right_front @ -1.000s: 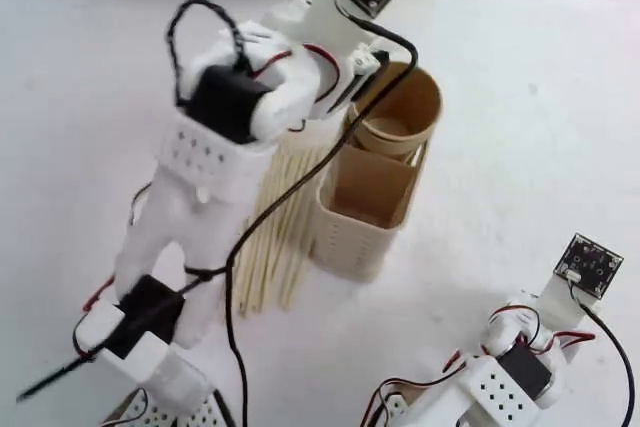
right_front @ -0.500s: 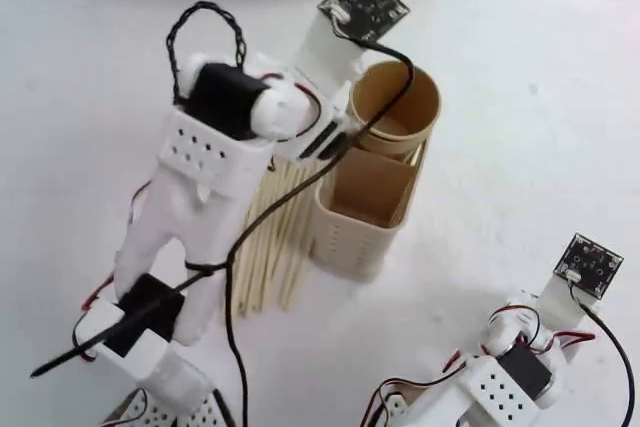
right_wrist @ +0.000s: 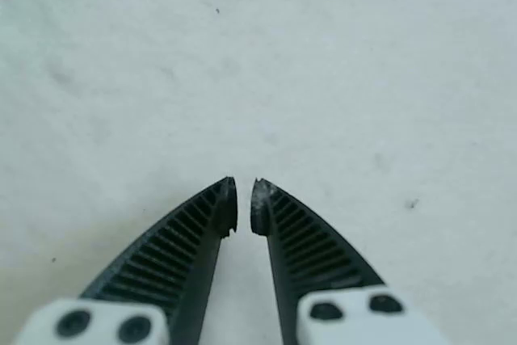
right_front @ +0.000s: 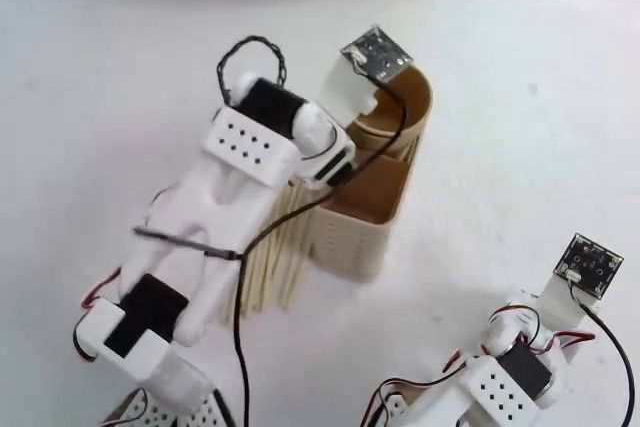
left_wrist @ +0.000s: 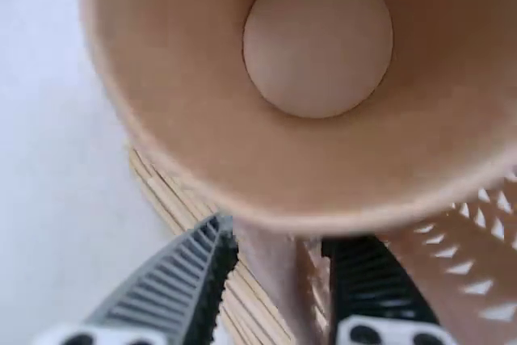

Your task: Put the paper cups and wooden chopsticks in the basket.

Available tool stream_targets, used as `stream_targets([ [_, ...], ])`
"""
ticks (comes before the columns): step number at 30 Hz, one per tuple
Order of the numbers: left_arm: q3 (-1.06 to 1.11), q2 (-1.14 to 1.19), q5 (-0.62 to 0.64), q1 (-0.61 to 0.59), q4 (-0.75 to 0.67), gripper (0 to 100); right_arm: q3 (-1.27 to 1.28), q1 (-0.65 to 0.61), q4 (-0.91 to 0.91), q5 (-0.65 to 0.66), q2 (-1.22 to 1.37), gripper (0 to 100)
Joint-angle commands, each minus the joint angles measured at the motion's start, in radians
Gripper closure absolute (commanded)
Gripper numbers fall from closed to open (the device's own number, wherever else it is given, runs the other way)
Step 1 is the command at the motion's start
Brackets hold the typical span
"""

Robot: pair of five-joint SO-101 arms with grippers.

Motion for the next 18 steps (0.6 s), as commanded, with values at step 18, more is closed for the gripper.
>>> stream_targets([
  [18, 0.267, -0.042, 0.176, 0.015, -0.529, 98, 0.006, 0.013, -0.013, -0.008, 0.002, 95.4],
])
